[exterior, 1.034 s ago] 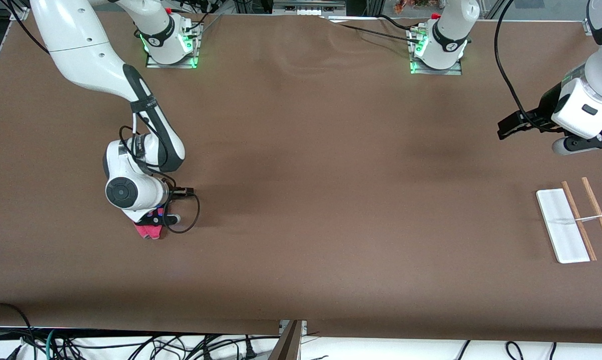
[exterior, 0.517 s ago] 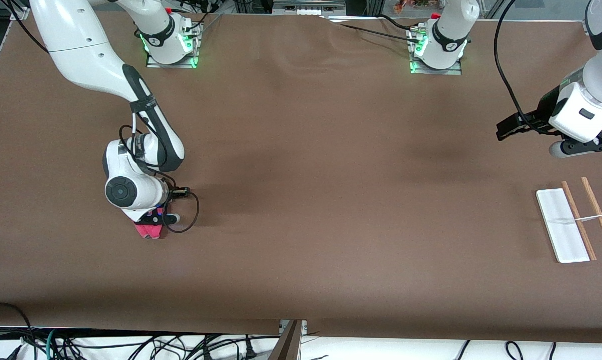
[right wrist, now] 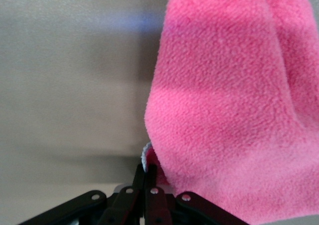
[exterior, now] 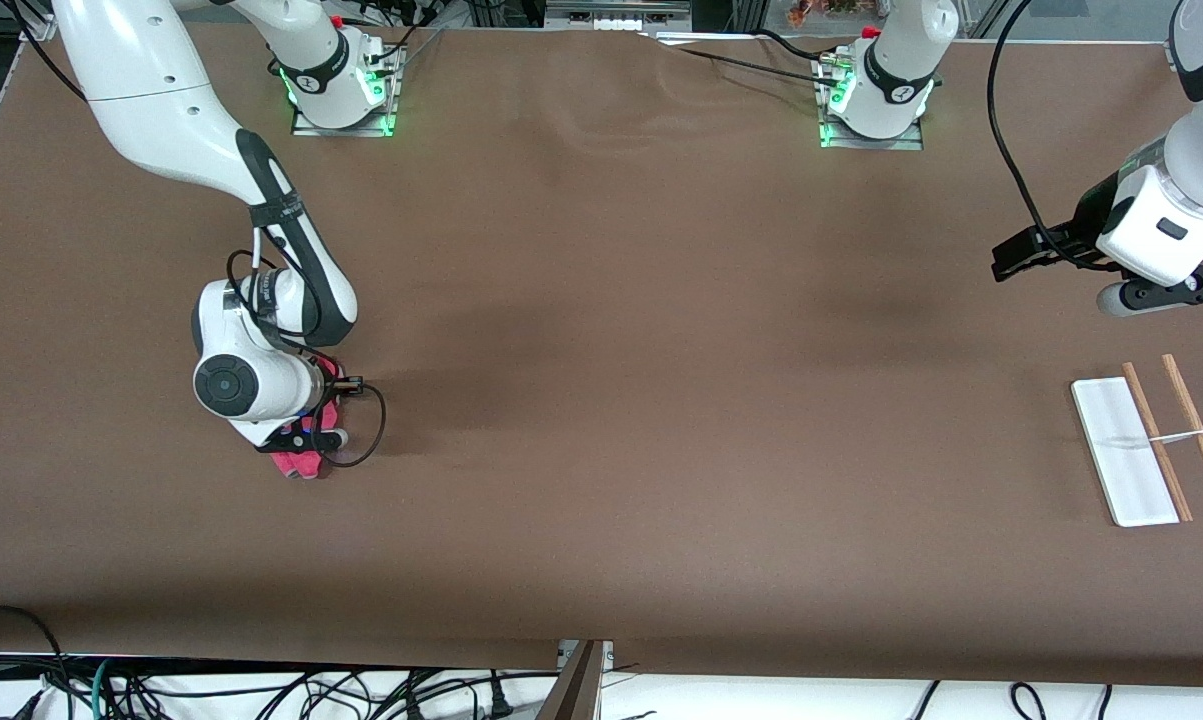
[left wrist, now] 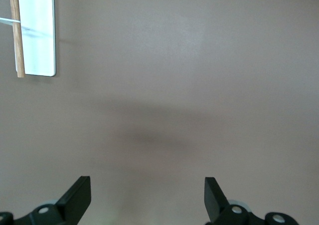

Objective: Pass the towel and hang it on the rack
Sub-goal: 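Lift the towel corner with the right gripper, then carry the towel up to mid-table while the left gripper reaches toward it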

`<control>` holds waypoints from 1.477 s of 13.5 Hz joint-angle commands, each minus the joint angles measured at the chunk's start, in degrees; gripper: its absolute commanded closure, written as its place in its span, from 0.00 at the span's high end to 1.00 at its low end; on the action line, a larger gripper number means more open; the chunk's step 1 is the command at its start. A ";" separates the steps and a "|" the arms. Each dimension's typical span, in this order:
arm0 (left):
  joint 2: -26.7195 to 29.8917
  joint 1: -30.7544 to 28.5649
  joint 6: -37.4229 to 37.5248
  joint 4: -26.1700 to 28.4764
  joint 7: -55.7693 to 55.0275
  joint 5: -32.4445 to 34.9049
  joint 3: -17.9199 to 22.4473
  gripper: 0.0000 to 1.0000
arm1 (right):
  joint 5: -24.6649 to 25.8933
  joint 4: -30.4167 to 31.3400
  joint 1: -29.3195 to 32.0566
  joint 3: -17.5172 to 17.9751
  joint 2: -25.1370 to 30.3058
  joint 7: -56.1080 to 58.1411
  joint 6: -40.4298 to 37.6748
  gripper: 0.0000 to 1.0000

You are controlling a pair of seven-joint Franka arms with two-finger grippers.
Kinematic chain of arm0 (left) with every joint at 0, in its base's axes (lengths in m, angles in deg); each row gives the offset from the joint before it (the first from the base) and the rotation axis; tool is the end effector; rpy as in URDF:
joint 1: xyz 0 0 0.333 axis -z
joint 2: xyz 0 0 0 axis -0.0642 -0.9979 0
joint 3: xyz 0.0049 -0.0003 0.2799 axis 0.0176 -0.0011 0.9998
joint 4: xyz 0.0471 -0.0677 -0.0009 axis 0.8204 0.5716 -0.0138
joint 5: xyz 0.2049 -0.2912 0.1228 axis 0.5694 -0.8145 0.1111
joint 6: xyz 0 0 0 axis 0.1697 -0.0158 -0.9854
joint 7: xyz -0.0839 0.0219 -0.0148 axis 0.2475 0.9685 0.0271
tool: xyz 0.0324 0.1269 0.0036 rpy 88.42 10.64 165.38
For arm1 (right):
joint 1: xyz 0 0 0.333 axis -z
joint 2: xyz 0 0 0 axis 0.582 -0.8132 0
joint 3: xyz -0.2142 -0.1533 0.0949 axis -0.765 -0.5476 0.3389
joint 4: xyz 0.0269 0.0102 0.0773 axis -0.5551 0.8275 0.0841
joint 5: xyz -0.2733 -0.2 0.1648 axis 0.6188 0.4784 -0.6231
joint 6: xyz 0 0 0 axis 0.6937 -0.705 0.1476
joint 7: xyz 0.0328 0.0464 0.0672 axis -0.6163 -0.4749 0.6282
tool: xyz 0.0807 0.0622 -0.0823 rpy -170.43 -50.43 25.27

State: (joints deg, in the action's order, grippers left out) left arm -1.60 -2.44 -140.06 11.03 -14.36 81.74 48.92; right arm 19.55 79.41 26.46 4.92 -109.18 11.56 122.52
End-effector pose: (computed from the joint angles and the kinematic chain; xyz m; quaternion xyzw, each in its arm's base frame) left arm 0.5413 -0.0355 0.5083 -0.9934 -0.1003 0.0552 0.0083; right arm 0.5945 0.0907 0.1357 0.9908 0.0290 -0.1274 0.0362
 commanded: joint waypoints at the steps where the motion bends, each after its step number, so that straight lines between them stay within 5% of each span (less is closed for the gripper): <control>1: -0.81 -0.71 1.46 -2.00 1.24 0.43 -0.54 1.00 | 0.05 0.22 0.08 -0.32 1.98 1.57 -0.31 0.00; 4: -0.81 -0.62 1.90 -1.91 1.16 0.43 -0.54 1.00 | -0.12 -7.85 -0.53 0.90 6.28 1.32 -9.94 0.00; 9: -0.81 -0.62 1.90 -1.82 1.33 0.43 -0.54 1.00 | -0.21 -29.29 -4.04 9.86 7.97 -2.29 -25.71 0.00; 16: -0.81 -0.80 1.72 -1.73 2.83 0.43 -0.01 1.00 | -0.12 -37.67 -6.68 21.99 8.05 -8.78 -19.68 0.00; 20: -2.13 -0.80 -2.04 -1.65 6.06 -2.55 -0.01 1.00 | 0.31 -37.67 -10.89 22.62 9.02 -8.71 -16.24 0.00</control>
State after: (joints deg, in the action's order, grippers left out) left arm -2.10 -2.90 -140.69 10.95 -11.89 80.93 49.04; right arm 19.53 43.32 16.90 27.19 -99.67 3.11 105.39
